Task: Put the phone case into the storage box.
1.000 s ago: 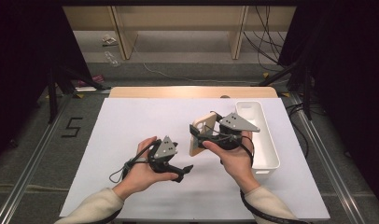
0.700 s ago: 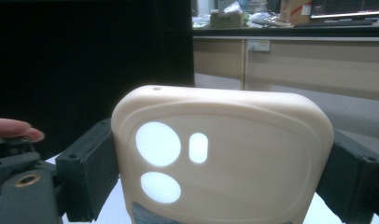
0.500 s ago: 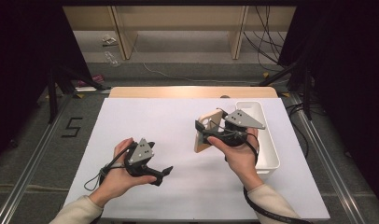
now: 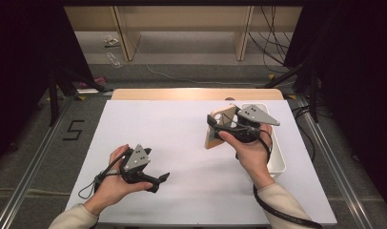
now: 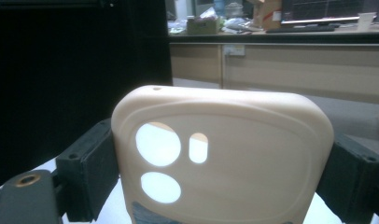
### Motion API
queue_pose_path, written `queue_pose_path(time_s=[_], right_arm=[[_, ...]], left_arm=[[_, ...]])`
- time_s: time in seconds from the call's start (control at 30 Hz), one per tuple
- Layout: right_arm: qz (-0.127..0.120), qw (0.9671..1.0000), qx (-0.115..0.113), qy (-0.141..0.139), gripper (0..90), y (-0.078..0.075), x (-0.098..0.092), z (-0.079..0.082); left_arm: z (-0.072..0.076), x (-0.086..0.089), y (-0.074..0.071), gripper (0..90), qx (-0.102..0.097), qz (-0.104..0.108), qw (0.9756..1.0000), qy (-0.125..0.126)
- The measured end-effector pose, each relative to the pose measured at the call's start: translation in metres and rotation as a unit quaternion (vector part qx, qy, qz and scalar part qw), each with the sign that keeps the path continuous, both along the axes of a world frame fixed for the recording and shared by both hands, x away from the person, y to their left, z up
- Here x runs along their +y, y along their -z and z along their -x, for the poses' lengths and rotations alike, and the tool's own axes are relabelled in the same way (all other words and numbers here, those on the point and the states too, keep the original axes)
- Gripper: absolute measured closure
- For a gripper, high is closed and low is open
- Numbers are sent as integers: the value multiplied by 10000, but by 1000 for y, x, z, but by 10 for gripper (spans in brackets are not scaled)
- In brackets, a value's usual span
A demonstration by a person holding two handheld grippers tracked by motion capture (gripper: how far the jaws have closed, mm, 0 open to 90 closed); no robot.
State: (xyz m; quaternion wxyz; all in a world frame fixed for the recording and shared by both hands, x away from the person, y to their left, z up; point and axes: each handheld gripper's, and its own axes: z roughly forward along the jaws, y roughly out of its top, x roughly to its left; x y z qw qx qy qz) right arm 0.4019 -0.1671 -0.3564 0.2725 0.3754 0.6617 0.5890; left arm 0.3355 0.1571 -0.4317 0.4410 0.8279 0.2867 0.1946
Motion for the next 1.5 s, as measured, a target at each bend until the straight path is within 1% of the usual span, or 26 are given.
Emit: queue_pose_path(time_s=[0.2, 0.43, 0.8, 1.07, 1.17, 1.3, 1.5], right_arm=[[-43, 9999, -52, 101, 126, -10, -8, -3], [-86, 9998, -59, 175, 126, -15, -15, -4], [-63, 9993, -40, 370, 126, -25, -28, -8], [-42, 9989, -19, 464, 126, -29, -34, -10], [-49, 9988, -32, 496, 126, -33, -36, -12], [12, 9983, -60, 574, 126, -40, -39, -15], [25, 9974, -86, 719, 126, -46, -47, -22]], left_arm=[[0, -1, 1, 0, 6, -20, 10000, 0], [0, -1, 2, 0, 19, -18, 10000, -2], [-1, -1, 3, 0, 53, -12, 10000, 3], [-1, -1, 3, 0, 75, -4, 10000, -16], [-1, -1, 3, 0, 79, 8, 10000, -23], [-2, -1, 3, 0, 85, 13, 10000, -19], [-2, -1, 3, 0, 92, 9, 10000, -22]])
